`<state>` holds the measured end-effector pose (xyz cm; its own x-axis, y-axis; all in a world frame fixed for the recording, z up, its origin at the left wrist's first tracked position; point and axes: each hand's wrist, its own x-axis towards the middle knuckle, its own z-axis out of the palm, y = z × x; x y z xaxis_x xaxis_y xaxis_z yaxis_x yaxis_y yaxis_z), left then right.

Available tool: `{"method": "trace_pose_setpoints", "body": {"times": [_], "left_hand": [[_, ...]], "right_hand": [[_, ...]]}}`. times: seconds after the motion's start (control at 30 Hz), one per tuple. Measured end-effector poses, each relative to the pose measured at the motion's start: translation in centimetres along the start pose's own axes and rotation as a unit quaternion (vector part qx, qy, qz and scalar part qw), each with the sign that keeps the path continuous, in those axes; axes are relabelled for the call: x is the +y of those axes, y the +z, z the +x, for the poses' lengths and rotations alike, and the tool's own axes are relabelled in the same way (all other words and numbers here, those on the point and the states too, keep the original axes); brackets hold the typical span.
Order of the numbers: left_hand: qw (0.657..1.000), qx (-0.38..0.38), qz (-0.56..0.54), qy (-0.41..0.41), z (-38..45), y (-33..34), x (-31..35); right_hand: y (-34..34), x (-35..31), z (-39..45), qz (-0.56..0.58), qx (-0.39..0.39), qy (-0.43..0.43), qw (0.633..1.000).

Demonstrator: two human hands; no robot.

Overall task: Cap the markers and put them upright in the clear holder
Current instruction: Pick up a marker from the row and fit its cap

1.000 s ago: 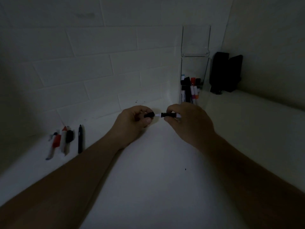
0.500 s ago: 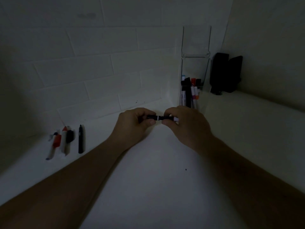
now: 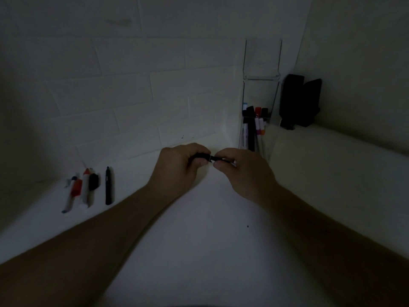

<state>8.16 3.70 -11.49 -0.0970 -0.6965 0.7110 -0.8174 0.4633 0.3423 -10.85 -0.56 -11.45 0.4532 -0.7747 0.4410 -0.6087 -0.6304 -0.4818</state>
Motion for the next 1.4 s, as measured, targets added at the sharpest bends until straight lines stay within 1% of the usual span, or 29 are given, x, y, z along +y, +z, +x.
{"method": "trace_pose_setpoints", "body": {"times": [0.07,0.17,0.2,0.23,0.27,0.3,0.37,0.4,0.43,0.47,0.5,0.53,0.6,0.7,0.77,0.8,0.87,0.97,1.1,1.13,1.17,1.23,1.27,1.3,1.33,1.4], "left_hand": [[1.000,-0.004,-0.017,-0.021,0.0,0.1,0.2],[0.985,-0.030,-0.101,-0.135,-0.2,0.6,0.8],[0.979,-0.043,-0.117,-0.164,-0.1,0.7,1.0],[0.976,-0.064,-0.114,-0.173,0.0,0.8,1.1],[0.976,-0.089,-0.102,-0.170,0.0,0.9,1.2],[0.977,-0.113,-0.090,-0.158,-0.1,0.9,1.3],[0.983,-0.149,-0.040,-0.103,-0.3,1.2,1.4],[0.986,-0.157,-0.005,-0.061,-0.4,1.4,1.5],[0.986,-0.162,0.020,-0.022,-0.5,1.7,1.4],[0.986,-0.162,0.028,0.009,-0.5,2.0,1.4],[0.986,-0.162,0.026,0.025,-0.5,2.1,1.3],[0.986,-0.161,0.025,0.034,-0.5,2.2,1.3],[0.985,-0.163,0.028,0.040,-0.5,2.3,1.1],[0.985,-0.164,0.031,0.042,-0.5,2.6,0.8],[0.984,-0.170,0.025,0.037,-0.5,2.6,0.7],[0.984,-0.173,0.025,0.037,-0.6,2.6,0.6],[0.983,-0.175,0.025,0.039,-0.6,2.6,0.5],[0.983,-0.177,0.027,0.035,-0.6,2.6,0.5],[0.979,-0.193,0.053,0.039,-0.7,2.5,0.6],[0.977,-0.202,0.060,0.036,-0.5,2.3,0.7],[0.973,-0.219,0.064,0.026,-0.3,1.8,0.8],[0.960,-0.274,0.043,-0.024,0.6,0.1,0.9],[0.953,-0.299,0.025,-0.046,1.0,-1.2,0.9],[0.948,-0.313,0.018,-0.055,1.2,-2.6,0.6],[0.948,-0.313,0.027,-0.054,1.3,-4.0,0.2],[0.958,-0.271,0.057,-0.070,0.9,-7.1,-1.3]], "right_hand": [[-0.4,-0.3,0.2,0.019,-0.018,0.015,1.000],[-1.5,-0.3,0.6,0.048,-0.093,0.025,0.994],[-2.0,-0.5,0.5,0.062,-0.112,0.020,0.992],[-2.7,-0.9,0.5,0.087,-0.113,0.017,0.990],[-3.5,-1.4,0.6,0.124,-0.088,0.019,0.988],[-4.4,-2.0,0.8,0.168,-0.035,0.024,0.985],[-7.0,-2.8,2.0,0.245,0.119,0.028,0.962],[-8.5,-2.8,2.6,0.252,0.190,0.017,0.949],[-9.9,-2.6,3.2,0.231,0.242,-0.002,0.942],[-11.2,-2.1,3.7,0.189,0.274,-0.022,0.943],[-12.1,-1.5,4.2,0.134,0.288,-0.034,0.947],[-12.5,-0.6,4.8,0.075,0.290,-0.036,0.953],[-12.5,1.0,5.6,-0.013,0.267,-0.020,0.963],[-10.9,2.7,5.9,-0.094,0.197,-0.019,0.976],[-10.1,3.4,5.4,-0.158,0.155,-0.024,0.975],[-9.9,3.7,5.0,-0.178,0.147,-0.028,0.973],[-9.4,4.0,4.4,-0.184,0.137,-0.034,0.973],[-8.8,4.8,3.8,-0.157,0.094,-0.044,0.982],[-8.3,5.3,3.0,-0.154,0.081,-0.026,0.984],[-8.1,5.2,2.6,-0.161,0.093,-0.011,0.983],[-7.9,5.0,2.3,-0.179,0.125,0.002,0.976],[-7.5,3.8,1.5,-0.227,0.206,0.011,0.952],[-6.9,2.9,1.3,-0.231,0.224,0.002,0.947],[-6.1,2.0,1.4,-0.220,0.217,-0.015,0.951],[-5.0,1.1,1.5,-0.201,0.192,-0.038,0.960],[-2.4,-0.9,1.9,-0.136,0.113,-0.088,0.980]]}}
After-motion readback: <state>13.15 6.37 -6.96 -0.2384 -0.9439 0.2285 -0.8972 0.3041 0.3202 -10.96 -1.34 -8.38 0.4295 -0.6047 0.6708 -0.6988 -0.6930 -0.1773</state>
